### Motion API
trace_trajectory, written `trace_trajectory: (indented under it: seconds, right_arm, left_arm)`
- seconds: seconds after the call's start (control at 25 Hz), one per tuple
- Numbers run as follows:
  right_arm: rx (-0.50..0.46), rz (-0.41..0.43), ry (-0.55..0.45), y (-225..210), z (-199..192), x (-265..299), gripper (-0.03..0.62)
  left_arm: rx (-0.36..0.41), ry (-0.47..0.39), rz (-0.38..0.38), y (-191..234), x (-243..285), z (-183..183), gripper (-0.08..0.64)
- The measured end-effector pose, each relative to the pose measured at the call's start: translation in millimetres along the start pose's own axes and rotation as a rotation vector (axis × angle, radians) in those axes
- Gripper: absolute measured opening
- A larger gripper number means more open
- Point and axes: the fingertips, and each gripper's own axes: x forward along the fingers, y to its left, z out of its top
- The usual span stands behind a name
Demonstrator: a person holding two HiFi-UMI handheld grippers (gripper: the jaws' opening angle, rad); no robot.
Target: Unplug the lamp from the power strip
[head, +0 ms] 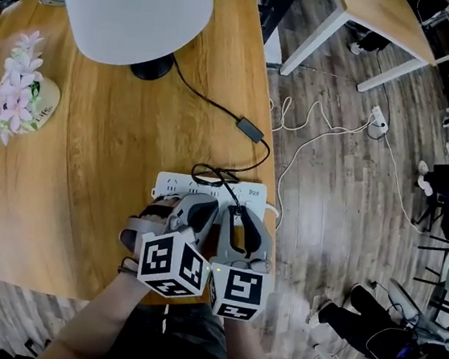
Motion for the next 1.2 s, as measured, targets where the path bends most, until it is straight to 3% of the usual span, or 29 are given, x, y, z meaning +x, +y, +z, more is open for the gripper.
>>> trace_trajectory:
  seconds: [0.12,0.36,0.44,0.56,0.68,0.76,0.92,1.2]
  right_arm:
    - [-0.005,0.015,-0.008,1,1,0,0.094]
    - [0.22,0.078,-0.039,-7,-1,-1,0.097]
    - [0.206,0.054,-0.031,-7,-1,-1,0.095]
    - [0.105,0.021,-0.035,-2,5,-3,0.094]
    - [0.009,0.077,-0.091,21,28,-5,0.089]
    - [0.052,0.081,-0.085,19,27,-4,0.089]
    - [0.186,0.072,-0.089,-4,17,-8,0.091]
    - [0.256,0.07,-0.096,-12,14,-10,0.091]
  left_arm:
    - [-0.02,-0.009,-0.016,1,0,0,-0.005]
    - [-0.026,-0.009,-0.043,0,0,-1,-0.005]
    - [-0.029,-0.009,-0.048,1,0,-1,-0.005]
    - [-0.026,-0.009,-0.05,0,0,0,-0.005]
    - [-0.057,-0.002,-0.092,0,1,-1,-0.005]
    - [-0.076,0.006,-0.112,1,1,-2,-0.005]
    - [-0.047,-0.004,-0.076,0,1,-1,-0.005]
    - [-0.033,-0.024,-0.058,-1,0,0,-0.005]
